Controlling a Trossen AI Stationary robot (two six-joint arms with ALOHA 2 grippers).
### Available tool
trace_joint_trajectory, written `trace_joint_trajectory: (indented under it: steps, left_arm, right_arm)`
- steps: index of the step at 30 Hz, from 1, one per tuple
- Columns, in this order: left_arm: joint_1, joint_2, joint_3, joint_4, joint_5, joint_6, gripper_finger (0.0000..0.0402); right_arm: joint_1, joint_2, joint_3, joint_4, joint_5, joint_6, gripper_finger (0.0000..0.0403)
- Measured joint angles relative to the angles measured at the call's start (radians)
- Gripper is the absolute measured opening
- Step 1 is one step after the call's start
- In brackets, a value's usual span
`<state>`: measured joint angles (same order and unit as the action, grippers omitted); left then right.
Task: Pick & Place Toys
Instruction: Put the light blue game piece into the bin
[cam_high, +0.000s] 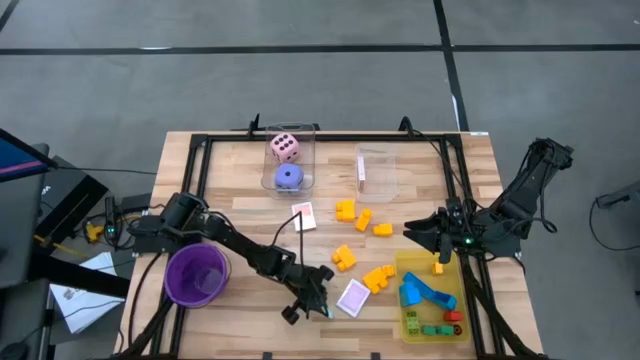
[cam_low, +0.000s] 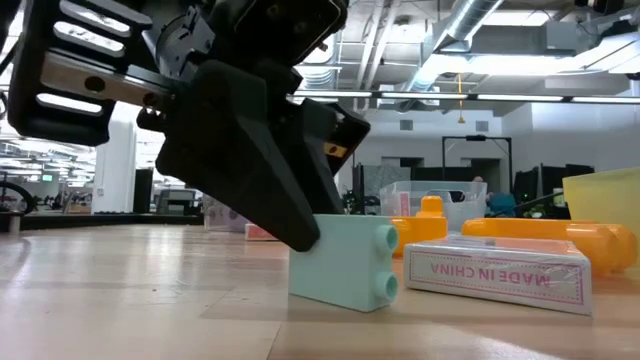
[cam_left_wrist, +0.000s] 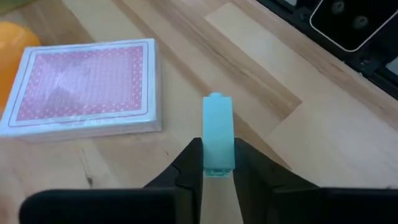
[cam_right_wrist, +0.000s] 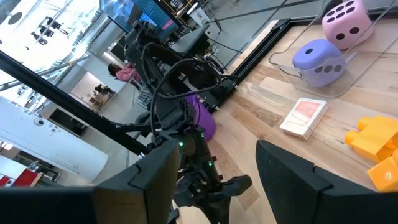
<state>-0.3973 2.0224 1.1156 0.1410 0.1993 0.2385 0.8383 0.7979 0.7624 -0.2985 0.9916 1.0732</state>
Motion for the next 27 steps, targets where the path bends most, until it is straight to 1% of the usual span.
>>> trace_joint_trajectory:
  steps: [6,10,12,15,20,23,27]
  left_arm:
    - [0.006,-0.040,-0.001,-0.077,-0.031,-0.004,0.0060]
    - [0.021,-0.101,-0.002,-0.108,-0.076,-0.011,0.0059]
    - [0.036,-0.145,0.001,-0.107,-0.093,-0.013,0.0058]
    - [0.065,-0.212,-0.001,-0.139,-0.166,-0.019,0.0059]
    - [0.150,-0.326,-0.001,-0.138,-0.279,-0.082,0.0059]
    - [0.208,-0.377,-0.001,-0.075,-0.330,-0.116,0.0059]
    - [0.269,-0.431,0.000,0.056,-0.376,-0.142,0.0060]
  right_arm:
    - [-0.005,0.000,0.000,0.000,0.000,-0.005,0.0207]
    - [-0.011,0.000,0.000,0.002,0.000,-0.076,0.0207]
    - [-0.011,0.000,0.000,0.002,0.000,-0.142,0.0207]
    - [-0.011,0.000,0.000,0.007,0.000,-0.265,0.0207]
    - [-0.012,0.000,-0.001,0.071,0.001,-0.569,0.0207]
    - [-0.021,0.001,-0.001,0.134,0.001,-0.732,0.0207]
    - [-0.063,0.013,0.000,0.184,0.001,-0.843,0.0207]
